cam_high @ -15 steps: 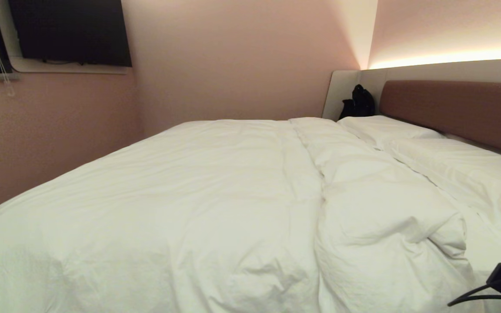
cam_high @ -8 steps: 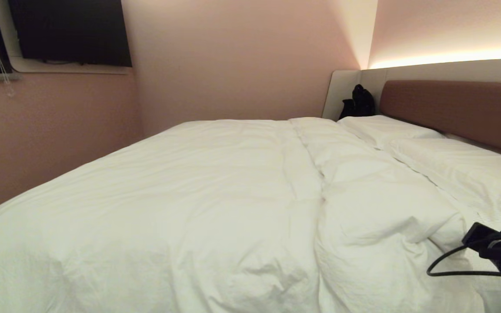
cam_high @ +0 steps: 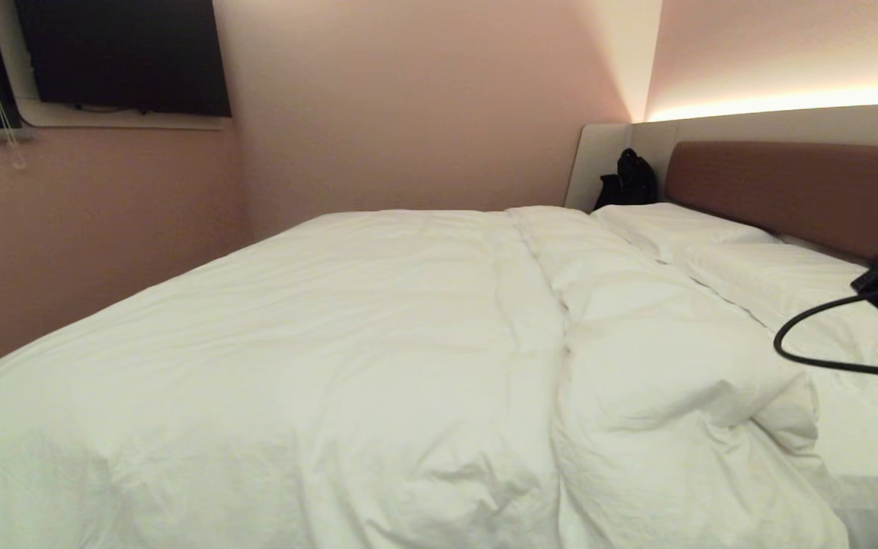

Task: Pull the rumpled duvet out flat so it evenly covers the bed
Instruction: Flatten the corners of the folded blanket

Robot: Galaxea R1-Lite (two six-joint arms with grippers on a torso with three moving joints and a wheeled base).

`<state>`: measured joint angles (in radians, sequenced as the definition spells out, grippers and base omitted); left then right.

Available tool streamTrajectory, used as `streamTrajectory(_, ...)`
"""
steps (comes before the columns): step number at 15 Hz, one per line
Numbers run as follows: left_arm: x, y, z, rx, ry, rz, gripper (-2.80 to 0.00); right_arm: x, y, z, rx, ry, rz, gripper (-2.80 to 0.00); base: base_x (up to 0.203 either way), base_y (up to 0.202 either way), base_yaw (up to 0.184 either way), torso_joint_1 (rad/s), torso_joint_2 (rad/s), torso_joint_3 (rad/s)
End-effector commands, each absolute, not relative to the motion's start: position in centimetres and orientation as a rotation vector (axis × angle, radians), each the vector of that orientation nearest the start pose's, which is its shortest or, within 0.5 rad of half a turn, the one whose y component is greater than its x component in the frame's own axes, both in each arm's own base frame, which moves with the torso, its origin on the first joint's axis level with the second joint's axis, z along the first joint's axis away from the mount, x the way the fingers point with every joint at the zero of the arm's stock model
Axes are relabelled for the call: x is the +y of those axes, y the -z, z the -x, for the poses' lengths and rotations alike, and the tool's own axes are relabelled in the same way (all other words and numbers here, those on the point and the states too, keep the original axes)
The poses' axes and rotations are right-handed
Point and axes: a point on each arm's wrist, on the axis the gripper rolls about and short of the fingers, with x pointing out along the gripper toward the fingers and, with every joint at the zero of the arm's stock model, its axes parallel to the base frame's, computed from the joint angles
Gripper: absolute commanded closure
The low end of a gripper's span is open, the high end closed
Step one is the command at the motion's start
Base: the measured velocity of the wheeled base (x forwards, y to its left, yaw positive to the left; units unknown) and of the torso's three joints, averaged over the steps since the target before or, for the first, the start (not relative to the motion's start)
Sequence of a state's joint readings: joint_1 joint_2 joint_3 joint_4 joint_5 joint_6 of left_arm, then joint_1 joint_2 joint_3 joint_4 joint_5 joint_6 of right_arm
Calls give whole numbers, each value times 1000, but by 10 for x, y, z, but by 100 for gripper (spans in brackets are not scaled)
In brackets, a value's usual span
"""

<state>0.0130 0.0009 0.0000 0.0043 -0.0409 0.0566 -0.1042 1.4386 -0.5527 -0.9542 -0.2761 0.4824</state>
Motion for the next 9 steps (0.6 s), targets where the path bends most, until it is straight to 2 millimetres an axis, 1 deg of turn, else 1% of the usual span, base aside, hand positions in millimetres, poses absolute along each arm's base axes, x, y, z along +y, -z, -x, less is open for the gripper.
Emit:
streamTrajectory(1, -1, -75, 23, 5, 28, -57, 0, -15, -159, -175, 893, 381, -461, 0, 0, 0, 0, 0, 0, 0)
streamTrajectory(2, -1, -75, 23, 5, 28, -57, 0, -14, -157, -176, 956, 322, -418, 0, 0, 0, 0, 0, 0, 0)
streamTrajectory(4, -1, -75, 23, 5, 28, -57, 0, -14, -152, -176, 998, 253, -304, 0, 0, 0, 0, 0, 0, 0)
streamTrajectory(5, -1, -75, 23, 5, 28, -57, 0, -14, -150, -176, 1011, 244, -286, 0, 0, 0, 0, 0, 0, 0)
streamTrajectory(6, -1, -75, 23, 5, 28, -57, 0, -14, -146, -178, 1037, 213, -229, 0, 0, 0, 0, 0, 0, 0)
streamTrajectory(8, -1, -75, 23, 5, 28, -57, 0, -15, -134, -189, 1105, 192, -175, 0, 0, 0, 0, 0, 0, 0)
streamTrajectory(9, -1, -75, 23, 5, 28, -57, 0, -15, -134, -190, 1102, 184, -164, 0, 0, 0, 0, 0, 0, 0)
